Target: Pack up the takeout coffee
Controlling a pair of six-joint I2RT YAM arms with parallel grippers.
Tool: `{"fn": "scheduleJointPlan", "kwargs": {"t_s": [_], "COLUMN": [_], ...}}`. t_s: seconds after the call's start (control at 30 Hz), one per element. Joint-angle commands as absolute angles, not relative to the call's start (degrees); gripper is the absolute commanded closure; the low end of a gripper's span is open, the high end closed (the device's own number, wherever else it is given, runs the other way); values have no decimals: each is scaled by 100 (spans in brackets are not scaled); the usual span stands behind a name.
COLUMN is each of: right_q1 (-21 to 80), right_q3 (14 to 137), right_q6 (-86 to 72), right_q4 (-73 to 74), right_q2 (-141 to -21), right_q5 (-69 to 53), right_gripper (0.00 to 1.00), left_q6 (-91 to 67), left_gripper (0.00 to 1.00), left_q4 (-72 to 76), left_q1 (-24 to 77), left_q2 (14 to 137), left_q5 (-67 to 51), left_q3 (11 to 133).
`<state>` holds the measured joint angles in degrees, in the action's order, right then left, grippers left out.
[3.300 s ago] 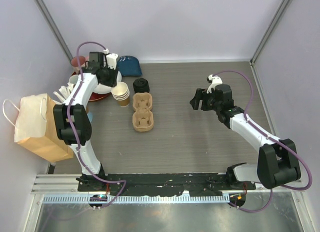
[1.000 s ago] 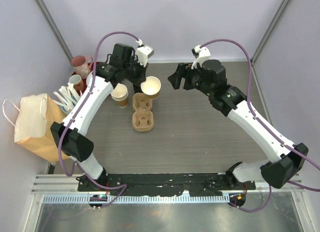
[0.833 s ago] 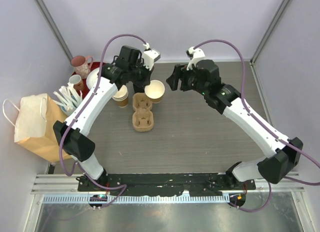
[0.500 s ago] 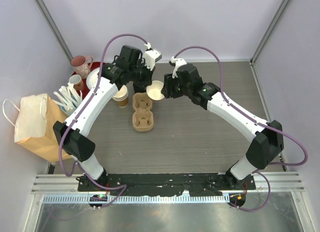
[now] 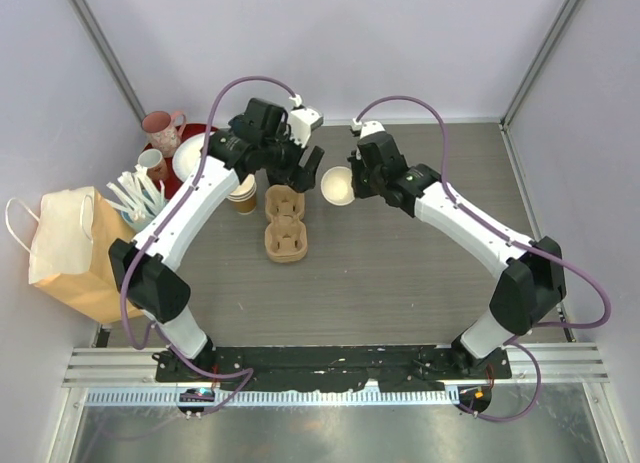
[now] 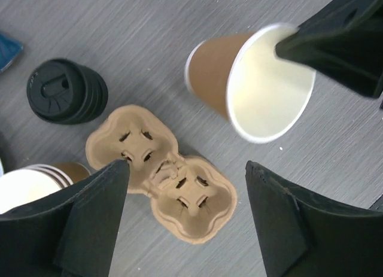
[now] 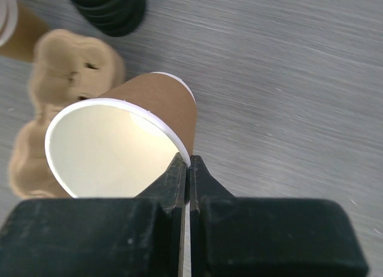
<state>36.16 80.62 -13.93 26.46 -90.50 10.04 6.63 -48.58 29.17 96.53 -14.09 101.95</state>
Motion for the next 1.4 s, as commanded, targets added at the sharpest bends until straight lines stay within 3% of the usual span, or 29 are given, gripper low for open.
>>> {"fn": "scheduleJointPlan", "kwargs": {"t_s": [0.0,0.1,0.33,0.47,0.73,1.37], "right_q1": [3253,2709,1820,1557,1424,1240], "right_q3": [7946,7814,7699,7796,8086,9009], "right_q6": [-1336,-1388,-1187,-1257,-1310,-1160], "right_q4": [2953,2988,2997,2988,3445,4535], "right_q2": [-8728,-8692,-9271,-9623,-10327,-10704], "right_q5": [1582,1415,1494,1258,836,290], "right_gripper": [99,99,99,99,99,96], "left_q6": [545,475,395,624,791,1011], "left_gripper": [13,0,0,0,0,4], "left_q4": [-4614,-4527,-4193,-3982,-3718,-3972], "left_q1": [2848,2576,1600,1407,739,527], "left_q2": [9361,9290,9509,9492,9492,9967], "left_q5": [-1178,-1187,-1003,-432,-474,-870], "left_q3": [10064,9976,9528,9282,9202,9518]}}
